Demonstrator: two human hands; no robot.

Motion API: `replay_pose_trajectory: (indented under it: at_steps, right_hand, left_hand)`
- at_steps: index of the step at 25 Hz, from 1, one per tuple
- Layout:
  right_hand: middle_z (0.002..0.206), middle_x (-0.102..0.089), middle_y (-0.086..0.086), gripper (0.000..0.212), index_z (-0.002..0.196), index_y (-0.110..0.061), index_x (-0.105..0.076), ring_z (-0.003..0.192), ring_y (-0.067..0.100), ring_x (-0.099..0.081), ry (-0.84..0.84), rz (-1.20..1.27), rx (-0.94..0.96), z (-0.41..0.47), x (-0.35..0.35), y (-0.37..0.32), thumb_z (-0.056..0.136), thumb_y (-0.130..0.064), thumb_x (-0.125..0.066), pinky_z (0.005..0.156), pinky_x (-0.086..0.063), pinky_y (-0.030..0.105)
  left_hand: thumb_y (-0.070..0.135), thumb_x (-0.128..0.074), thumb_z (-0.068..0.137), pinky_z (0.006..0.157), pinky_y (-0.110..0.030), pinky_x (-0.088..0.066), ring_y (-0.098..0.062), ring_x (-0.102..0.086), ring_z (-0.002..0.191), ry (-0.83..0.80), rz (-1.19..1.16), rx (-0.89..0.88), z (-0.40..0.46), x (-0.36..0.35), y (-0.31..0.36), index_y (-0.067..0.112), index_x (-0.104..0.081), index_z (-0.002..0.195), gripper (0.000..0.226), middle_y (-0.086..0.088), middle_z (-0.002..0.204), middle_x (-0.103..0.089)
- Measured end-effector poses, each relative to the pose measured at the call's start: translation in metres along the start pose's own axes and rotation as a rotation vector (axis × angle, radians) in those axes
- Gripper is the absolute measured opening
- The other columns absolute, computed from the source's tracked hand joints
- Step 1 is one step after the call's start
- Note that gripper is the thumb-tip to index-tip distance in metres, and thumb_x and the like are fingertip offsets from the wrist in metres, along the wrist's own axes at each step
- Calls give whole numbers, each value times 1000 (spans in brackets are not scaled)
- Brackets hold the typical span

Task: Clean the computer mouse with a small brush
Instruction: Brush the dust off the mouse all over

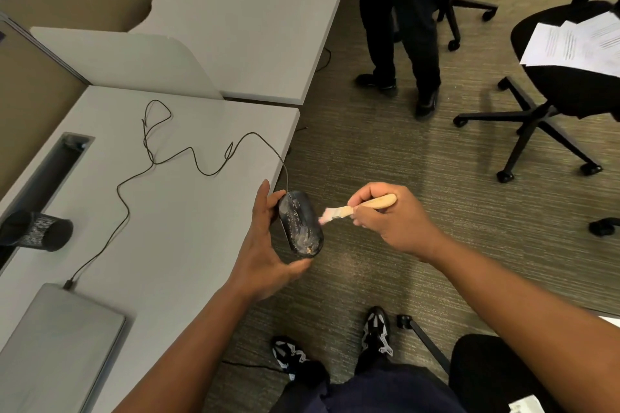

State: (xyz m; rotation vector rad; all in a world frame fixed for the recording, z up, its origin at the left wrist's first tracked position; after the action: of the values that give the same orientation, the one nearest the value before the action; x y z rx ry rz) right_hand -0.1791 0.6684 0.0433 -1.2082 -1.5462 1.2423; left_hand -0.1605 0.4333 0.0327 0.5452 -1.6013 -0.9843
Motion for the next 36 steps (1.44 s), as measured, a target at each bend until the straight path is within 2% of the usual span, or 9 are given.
replay_pose_trajectory:
  at_steps: [5,9,14,20,25,27,30,34,36]
  right_hand:
    - [94,-74,24,11,95,-25,-76,82,41,-67,-73,70,29,-2,-8,-5,84,-23,-73,72,-51,47]
    - [85,-72,22,17,96,-27,-77,68,25,-57,-53,7,40,1,0,-3,90,-12,-75,59,-44,37]
    - [94,-79,18,31,105,-23,-80,82,21,-72,-158,33,0,-1,-4,2,96,5,-70,75,-58,28]
    - [91,-76,20,18,104,-15,-82,79,23,-65,-167,117,11,-6,-3,0,88,-23,-80,72,-55,30]
    - [85,-78,9,14,98,-11,-82,75,20,-65,-122,82,-92,-4,-3,17,96,-2,-72,70,-54,30]
    - [86,-79,9,17,98,-13,-82,76,21,-65,-81,89,-90,-6,0,17,96,0,-71,70,-55,29]
    - [90,-78,12,19,107,-8,-78,78,20,-68,-149,166,-68,-10,-12,13,96,4,-69,71,-58,27]
    - [89,-76,22,19,101,-8,-76,76,23,-65,-97,82,-105,-9,-6,21,91,7,-70,72,-54,36]
    - [89,-76,17,22,102,-12,-79,76,20,-67,-98,156,-92,-11,-6,18,92,6,-71,70,-57,30]
  left_hand:
    - [31,-100,65,115,-9,-36,-4,-44,149,-4,16,21,2,-1,-4,43,8,169,151,30,158,-37]
    - [32,-100,65,118,-12,-35,-7,-43,151,1,15,42,2,1,-4,49,9,167,150,19,162,-37]
    - [34,-98,65,112,-5,-34,4,-42,147,4,21,67,3,2,-2,59,11,162,148,22,160,-35]
    - [37,-100,65,103,3,-34,19,-40,138,0,52,96,6,3,-5,60,14,161,150,22,157,-35]
    - [43,-97,62,98,3,-38,10,-46,138,-3,61,121,6,3,-5,59,15,161,151,18,157,-38]
    - [44,-97,61,98,4,-36,16,-44,136,-4,63,122,5,4,-6,58,14,162,151,19,156,-38]
    - [39,-99,61,96,6,-35,23,-42,132,-6,61,134,4,4,-9,55,13,163,153,20,155,-37]
    - [44,-100,59,96,6,-35,13,-48,131,0,81,141,2,5,-8,55,13,163,154,22,152,-41]
    - [49,-98,58,95,7,-35,16,-48,130,2,77,141,1,6,-7,56,14,162,153,25,148,-41]
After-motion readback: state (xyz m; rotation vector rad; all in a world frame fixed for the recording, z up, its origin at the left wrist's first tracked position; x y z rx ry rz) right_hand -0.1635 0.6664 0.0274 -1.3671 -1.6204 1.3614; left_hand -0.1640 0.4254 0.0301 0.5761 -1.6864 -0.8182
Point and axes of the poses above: each hand's wrist, its own z-axis towards the middle knuckle, its own x-axis out of the back of the hand, y = z × x, the point moved 8 cm from there along z, towards the middle knuckle
